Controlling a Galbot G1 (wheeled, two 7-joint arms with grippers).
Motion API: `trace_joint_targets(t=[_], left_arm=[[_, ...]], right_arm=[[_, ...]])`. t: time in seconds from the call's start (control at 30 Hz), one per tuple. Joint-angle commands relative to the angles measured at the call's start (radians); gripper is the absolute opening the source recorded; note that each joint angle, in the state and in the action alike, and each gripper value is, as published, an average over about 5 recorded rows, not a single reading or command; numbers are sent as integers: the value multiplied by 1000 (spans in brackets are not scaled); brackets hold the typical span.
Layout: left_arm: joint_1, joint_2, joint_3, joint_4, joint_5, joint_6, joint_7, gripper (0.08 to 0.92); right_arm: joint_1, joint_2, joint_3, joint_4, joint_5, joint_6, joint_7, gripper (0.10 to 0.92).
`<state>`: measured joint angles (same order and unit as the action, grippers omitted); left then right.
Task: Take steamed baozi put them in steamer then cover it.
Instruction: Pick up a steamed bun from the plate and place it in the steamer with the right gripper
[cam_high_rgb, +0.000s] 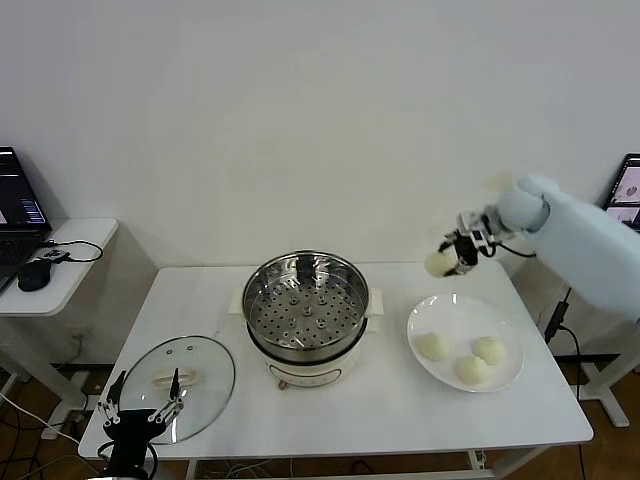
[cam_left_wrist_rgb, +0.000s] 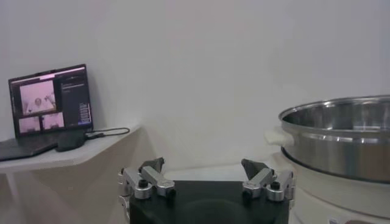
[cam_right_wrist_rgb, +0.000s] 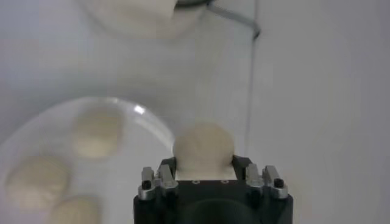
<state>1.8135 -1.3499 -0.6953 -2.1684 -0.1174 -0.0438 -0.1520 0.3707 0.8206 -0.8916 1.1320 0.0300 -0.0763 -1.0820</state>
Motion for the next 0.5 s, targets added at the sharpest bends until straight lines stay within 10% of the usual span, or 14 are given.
trace_joint_targets(t=[0.03,0.5], left_arm=[[0,1,-5,-4,-11,1,1,823],[-1,-4,-25,-1,-24,1,1,823]], right_arm=[[240,201,-224,82,241,17,54,585],[176,472,-373,-19,127,236,121,585]])
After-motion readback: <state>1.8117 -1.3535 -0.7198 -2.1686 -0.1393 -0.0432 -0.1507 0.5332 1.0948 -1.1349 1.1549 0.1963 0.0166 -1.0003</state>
